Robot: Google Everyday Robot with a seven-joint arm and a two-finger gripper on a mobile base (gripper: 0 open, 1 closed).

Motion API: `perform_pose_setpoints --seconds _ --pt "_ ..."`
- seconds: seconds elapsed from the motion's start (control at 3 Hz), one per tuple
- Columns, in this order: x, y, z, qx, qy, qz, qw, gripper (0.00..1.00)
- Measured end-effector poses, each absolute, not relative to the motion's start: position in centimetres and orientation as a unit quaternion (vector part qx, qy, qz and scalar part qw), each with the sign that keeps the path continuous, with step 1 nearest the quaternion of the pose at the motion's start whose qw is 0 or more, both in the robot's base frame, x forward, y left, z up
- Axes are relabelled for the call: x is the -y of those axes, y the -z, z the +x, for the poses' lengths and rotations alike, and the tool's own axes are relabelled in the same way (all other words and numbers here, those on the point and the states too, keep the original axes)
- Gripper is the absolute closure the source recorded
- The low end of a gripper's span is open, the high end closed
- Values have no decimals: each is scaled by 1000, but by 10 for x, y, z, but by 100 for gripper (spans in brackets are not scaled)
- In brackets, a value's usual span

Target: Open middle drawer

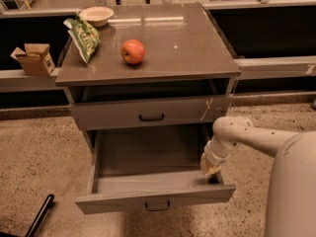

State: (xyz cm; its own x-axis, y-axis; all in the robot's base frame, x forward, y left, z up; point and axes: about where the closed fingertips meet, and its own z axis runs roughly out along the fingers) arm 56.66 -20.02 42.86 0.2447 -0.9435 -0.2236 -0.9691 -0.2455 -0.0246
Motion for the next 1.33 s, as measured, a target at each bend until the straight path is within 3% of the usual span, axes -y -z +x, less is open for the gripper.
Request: perform_pose_setpoints --seconds 1.0,1.33 --pt "220 -397 552 -635 -85 -763 92 0" --pt "202 -414 536 -644 -97 -752 97 0"
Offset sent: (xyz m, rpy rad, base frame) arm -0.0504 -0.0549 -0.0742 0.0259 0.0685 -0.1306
